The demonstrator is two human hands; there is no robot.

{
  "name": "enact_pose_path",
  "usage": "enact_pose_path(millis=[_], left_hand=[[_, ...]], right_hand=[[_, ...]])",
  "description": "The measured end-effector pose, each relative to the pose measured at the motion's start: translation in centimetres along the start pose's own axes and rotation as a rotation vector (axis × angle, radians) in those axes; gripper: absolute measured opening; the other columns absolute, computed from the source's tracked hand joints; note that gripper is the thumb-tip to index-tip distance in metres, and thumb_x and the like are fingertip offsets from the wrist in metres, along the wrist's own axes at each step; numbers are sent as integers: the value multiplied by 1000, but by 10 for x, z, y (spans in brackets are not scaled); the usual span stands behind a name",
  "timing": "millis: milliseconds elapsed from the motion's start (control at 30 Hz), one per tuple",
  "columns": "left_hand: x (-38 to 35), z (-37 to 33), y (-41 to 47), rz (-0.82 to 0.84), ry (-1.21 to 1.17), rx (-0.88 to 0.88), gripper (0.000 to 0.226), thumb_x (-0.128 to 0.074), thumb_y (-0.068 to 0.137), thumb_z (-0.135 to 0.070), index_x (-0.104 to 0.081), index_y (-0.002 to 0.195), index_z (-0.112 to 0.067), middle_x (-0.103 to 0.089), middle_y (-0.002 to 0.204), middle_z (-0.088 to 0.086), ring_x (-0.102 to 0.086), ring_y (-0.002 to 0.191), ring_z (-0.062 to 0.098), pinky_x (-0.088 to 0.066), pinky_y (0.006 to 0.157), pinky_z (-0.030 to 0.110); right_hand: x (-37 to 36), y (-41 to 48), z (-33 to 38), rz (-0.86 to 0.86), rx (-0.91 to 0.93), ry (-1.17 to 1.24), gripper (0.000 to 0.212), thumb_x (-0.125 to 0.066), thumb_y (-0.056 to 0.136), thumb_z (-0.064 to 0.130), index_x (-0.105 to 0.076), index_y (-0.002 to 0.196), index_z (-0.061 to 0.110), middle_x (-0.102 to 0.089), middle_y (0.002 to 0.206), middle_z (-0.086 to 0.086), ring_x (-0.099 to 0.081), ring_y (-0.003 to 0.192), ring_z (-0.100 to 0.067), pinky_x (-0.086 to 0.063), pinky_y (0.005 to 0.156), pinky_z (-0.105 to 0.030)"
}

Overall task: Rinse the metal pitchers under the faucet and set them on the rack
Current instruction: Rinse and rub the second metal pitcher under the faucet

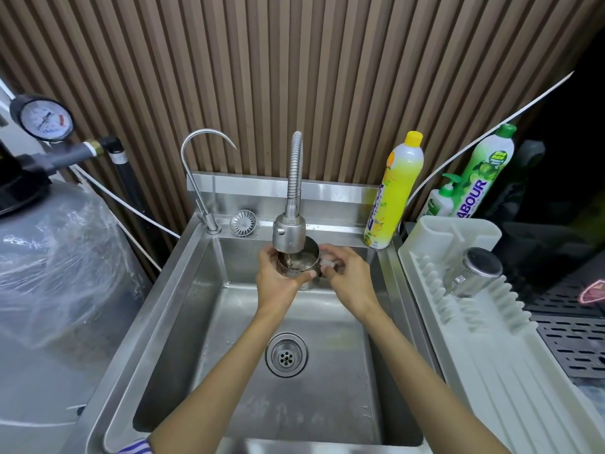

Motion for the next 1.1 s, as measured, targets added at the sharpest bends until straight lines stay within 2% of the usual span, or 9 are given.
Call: enact_pose_path(millis=[100,233,400,600,733,800,867,933,1100], left_hand=[[9,-12,-5,-94,84,-141,79,-87,50,-2,-41,110,-25,-57,104,-6,-57,89,0,-41,75,0],[26,-20,-10,-179,229,-232,79,-89,47,-14,-48,114,-21,-56,107,-7,-55,104,15,-45,90,24],[40,-26,-8,-174,444,-258,77,-88,46,-36,-50,109,-15,-55,103,-2,-46,102,16,-44,84,30],[41,-19,-12,-150,322,-58,78,-83,37,-61,-49,93,-19,-60,95,-4,-57,93,15,-50,77,31],[30,-5,-17,-112,179,112,66,-86,37,-55,-51,83,-26,-65,85,-9,-60,77,0,-43,59,9],[21,5,-17,-51,72,219,69,-89,38,-48,-62,93,-15,-71,89,0,-67,82,9,-49,67,16],[13,10,-18,13,-60,315,71,-89,39,-37,-66,98,-6,-72,94,8,-69,89,20,-55,80,30],[6,11,-20,71,-168,357,65,-86,41,-28,-65,98,-2,-71,98,12,-67,91,23,-54,88,36],[-4,8,-17,147,-337,336,35,-77,64,7,-59,90,-7,-72,85,1,-63,83,17,-52,73,21]], right_hand=[[-13,5,-10,101,-105,245,39,-54,85,-6,-62,118,14,-60,99,-9,-56,93,-13,-43,87,-20],[-33,9,-20,213,-244,544,43,-51,85,-11,-54,126,2,-59,95,-8,-56,93,-16,-46,86,-21],[-51,8,-28,281,-343,776,40,-47,87,-10,-56,120,10,-67,96,-6,-62,88,-13,-45,77,-22],[-39,8,-25,257,-348,506,27,-55,88,0,-63,113,-1,-57,74,-1,-39,52,-1,-30,46,-13],[-20,11,-17,232,-270,263,25,-59,87,7,-66,110,1,-68,95,-7,-60,80,-7,-47,68,-18],[-11,13,-10,205,-237,148,23,-62,86,9,-68,107,2,-69,103,-10,-62,95,-15,-49,81,-20],[-2,14,-3,181,-208,25,22,-64,84,11,-70,104,5,-69,99,-6,-61,90,-12,-44,69,-8],[4,14,4,174,-170,-63,24,-64,83,10,-69,107,6,-69,101,-7,-60,87,-10,-43,72,-10],[10,9,17,173,-24,-210,34,-56,83,0,-63,117,4,-67,114,-11,-62,102,-16,-43,86,-16]])
Point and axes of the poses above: each hand's wrist, its own y-axis towards the middle knuckle, its own x-axis out of the back of the hand, z = x × y, the point moved 4 cm from there along y, towards the middle knuckle
